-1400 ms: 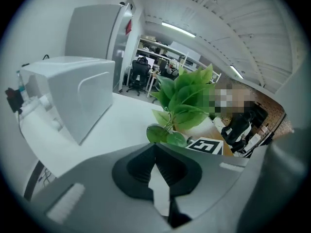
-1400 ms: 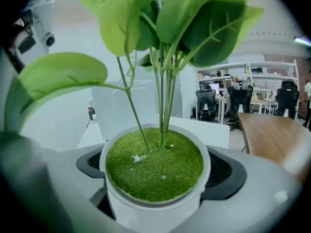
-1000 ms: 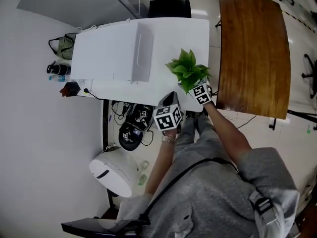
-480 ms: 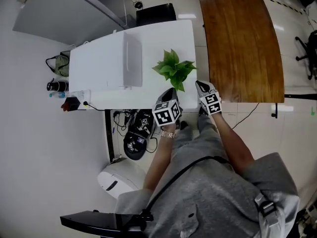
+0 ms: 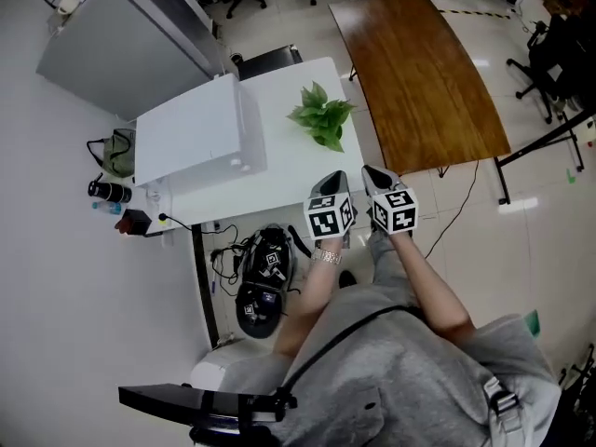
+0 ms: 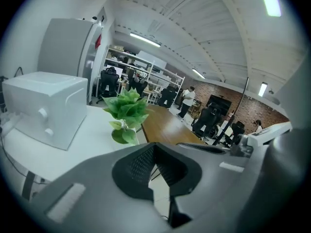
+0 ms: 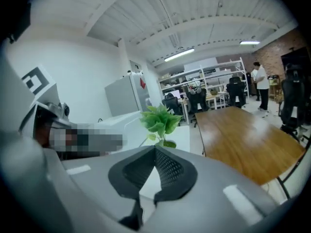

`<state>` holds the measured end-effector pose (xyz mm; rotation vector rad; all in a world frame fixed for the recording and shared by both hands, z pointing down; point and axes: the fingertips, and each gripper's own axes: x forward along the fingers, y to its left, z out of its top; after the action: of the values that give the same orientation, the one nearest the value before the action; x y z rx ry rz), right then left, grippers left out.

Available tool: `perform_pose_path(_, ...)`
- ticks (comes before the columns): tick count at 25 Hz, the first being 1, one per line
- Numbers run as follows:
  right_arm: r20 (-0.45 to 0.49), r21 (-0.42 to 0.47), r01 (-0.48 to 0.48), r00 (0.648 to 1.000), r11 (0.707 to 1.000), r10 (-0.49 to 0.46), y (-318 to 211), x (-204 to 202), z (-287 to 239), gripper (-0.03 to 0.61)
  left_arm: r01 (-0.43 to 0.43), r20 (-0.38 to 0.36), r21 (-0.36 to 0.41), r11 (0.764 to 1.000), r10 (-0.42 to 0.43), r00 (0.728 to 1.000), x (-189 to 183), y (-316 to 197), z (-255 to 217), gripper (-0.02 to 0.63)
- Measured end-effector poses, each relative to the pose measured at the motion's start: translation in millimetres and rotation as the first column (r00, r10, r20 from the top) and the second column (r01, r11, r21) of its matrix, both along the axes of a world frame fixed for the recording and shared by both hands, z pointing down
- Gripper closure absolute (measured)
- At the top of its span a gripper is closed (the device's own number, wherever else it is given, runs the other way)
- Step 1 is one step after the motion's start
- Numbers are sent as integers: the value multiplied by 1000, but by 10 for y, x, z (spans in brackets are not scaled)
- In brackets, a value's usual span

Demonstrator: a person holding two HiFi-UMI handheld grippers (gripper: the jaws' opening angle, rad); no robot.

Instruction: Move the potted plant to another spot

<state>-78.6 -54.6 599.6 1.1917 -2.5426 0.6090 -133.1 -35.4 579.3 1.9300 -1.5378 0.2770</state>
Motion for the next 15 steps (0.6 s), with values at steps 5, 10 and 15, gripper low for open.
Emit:
perform_pose_path(5, -124, -71, -17, 992, 997, 8, 740, -19, -64, 577, -52, 3, -25, 998, 52, 999, 128, 611, 25, 601)
perform_pose_path(10, -185, -49, 1, 983, 999, -10, 911, 38, -261, 578, -66, 8, 0, 998, 66, 998, 224, 756, -100, 601)
perform_pose_path(15, -137, -89, 20, 990, 996, -32, 1054, 111, -321, 578, -86, 9, 8, 996, 86, 996, 415, 873, -201, 601)
